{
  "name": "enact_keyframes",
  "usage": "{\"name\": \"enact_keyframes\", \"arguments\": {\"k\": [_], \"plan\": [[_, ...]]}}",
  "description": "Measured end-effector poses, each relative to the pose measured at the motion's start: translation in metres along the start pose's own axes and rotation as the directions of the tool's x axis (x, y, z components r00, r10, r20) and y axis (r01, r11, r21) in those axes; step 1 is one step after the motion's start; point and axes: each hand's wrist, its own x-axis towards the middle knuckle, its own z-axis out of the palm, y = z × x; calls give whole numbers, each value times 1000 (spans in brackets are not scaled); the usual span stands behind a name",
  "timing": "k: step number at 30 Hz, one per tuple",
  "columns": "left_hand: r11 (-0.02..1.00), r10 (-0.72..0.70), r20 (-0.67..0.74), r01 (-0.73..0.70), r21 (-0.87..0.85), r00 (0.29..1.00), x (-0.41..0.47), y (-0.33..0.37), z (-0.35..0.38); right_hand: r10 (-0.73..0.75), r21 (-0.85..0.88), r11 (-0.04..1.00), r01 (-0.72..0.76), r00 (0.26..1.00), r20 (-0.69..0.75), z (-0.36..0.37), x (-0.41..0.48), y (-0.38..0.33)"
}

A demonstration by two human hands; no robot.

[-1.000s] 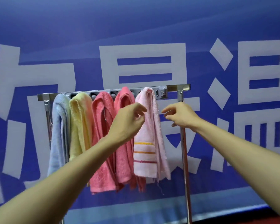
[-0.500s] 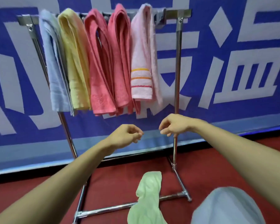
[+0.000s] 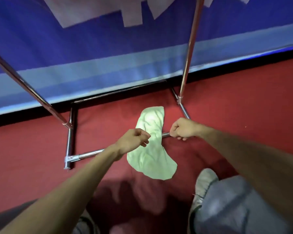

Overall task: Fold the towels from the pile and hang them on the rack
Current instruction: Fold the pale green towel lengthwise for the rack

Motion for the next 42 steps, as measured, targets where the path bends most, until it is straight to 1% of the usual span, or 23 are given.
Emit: {"name": "enact_keyframes", "arguments": {"k": [3, 6, 9, 12, 14, 18, 20, 22, 24, 26, 28, 31, 34, 37, 39, 42], "plan": [[995, -91, -56, 89, -35, 994, 21, -36, 22, 47, 81, 996, -47, 999, 1, 52, 25, 32], [973, -214, -89, 204, -110, 973, 36, -72, 39, 27, 91, 995, -29, 999, 21, 98, 41, 52], [945, -309, -118, 290, -154, 944, 42, -100, 44, 23, 193, 981, -18, 1000, -21, 136, 52, 56], [932, -353, -131, 334, -143, 927, 45, -120, 40, 23, 261, 965, -12, 999, -39, 168, 66, 47], [929, -366, -154, 350, -123, 918, 46, -129, 35, 23, 241, 970, -15, 999, -32, 181, 75, 36], [921, -389, -192, 372, -119, 901, 46, -140, 24, 81, 116, 990, -81, 997, 6, 190, 86, 19], [924, -383, -196, 370, -101, 903, 43, -144, 21, 87, 34, 996, -88, 996, 20, 191, 89, 16], [932, -363, -189, 351, -94, 913, 39, -144, 18, 82, -28, 996, -82, 997, -5, 185, 87, 14], [943, -330, -188, 316, -103, 925, 36, -141, 15, 46, -23, 999, -47, 999, -23, 171, 81, 10], [953, -299, -178, 282, -113, 937, 30, -133, 11, -26, 88, 996, 27, 1000, -12, 152, 67, 1], [965, -258, -164, 245, -97, 952, 24, -123, 4, -103, 176, 979, 107, 994, -30, 128, 51, -14], [984, -177, -182, 175, -25, 967, 14, -100, -10, -214, 240, 947, 213, 977, -22, 90, 29, -40], [995, -80, -161, 89, 51, 984, -7, -63, -27, -325, 187, 929, 319, 946, 2, 46, -6, -75], [999, 22, -115, -17, 47, 993, -32, -19, -40, -420, 96, 903, 419, 907, -6, 8, -38, -106], [994, 95, -113, -88, 69, 989, -50, 9, -47, -470, 77, 879, 470, 882, -22, -14, -58, -126], [963, 257, -75, -249, 108, 963, -80, 48, -55, -566, 80, 819, 568, 823, -48, -43, -89, -152]]}}
